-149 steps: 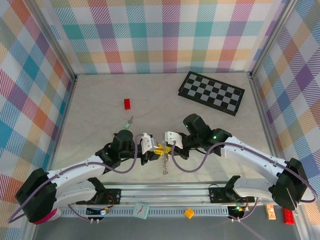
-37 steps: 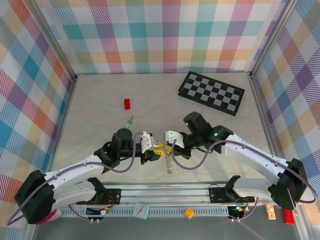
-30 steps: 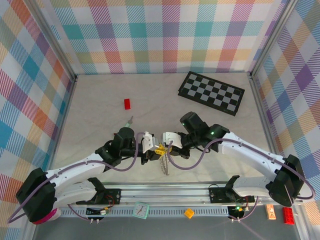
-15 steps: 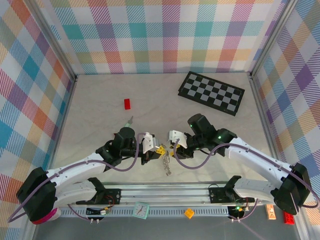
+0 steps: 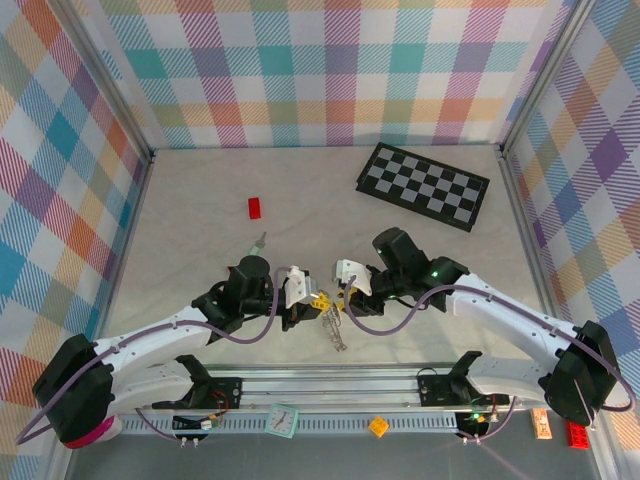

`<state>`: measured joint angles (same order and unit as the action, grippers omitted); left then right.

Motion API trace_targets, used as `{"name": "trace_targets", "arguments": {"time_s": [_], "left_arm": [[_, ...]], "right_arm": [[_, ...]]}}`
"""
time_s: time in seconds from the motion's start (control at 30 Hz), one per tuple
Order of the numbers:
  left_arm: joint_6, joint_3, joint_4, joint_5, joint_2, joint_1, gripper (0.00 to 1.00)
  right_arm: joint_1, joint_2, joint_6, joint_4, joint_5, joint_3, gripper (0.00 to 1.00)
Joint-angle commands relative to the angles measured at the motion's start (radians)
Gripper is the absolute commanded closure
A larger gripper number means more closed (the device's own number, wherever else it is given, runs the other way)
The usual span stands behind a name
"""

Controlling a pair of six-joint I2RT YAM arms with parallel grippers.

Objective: Put the keys on the keyring

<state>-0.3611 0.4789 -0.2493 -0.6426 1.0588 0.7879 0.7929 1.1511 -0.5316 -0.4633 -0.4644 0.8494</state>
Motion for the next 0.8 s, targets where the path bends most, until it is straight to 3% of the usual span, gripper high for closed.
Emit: {"name": "trace_targets", "arguments": {"time_s": [0.0, 0.2, 0.47, 0.63, 0.77], "left_arm": [[-0.015, -0.013, -0.078, -0.02, -0.02, 0.013, 1.0], [-0.014, -0.017, -0.085, -0.022, -0.023, 0.013, 1.0], [-0.015, -0.026, -0.085, -0.015, -0.029, 0.013, 1.0], [-0.009, -0.038, -0.109, -0.02, -0.033, 0.014, 1.0], [0.007, -0.052, -0.153, -0.025, -0.034, 0.013, 1.0]], "right_arm": [[0.001, 0.015, -0.005, 0.012, -0.046, 0.007, 0.76], [0.001, 0.024, -0.019, 0.006, -0.056, 0.013, 0.82], [0.0, 0.004, -0.038, -0.037, -0.006, 0.019, 1.0], [-0.012, 0.029, -0.024, -0.063, 0.062, 0.01, 1.0], [-0.012, 0.077, -0.004, -0.056, 0.035, 0.015, 1.0]]}}
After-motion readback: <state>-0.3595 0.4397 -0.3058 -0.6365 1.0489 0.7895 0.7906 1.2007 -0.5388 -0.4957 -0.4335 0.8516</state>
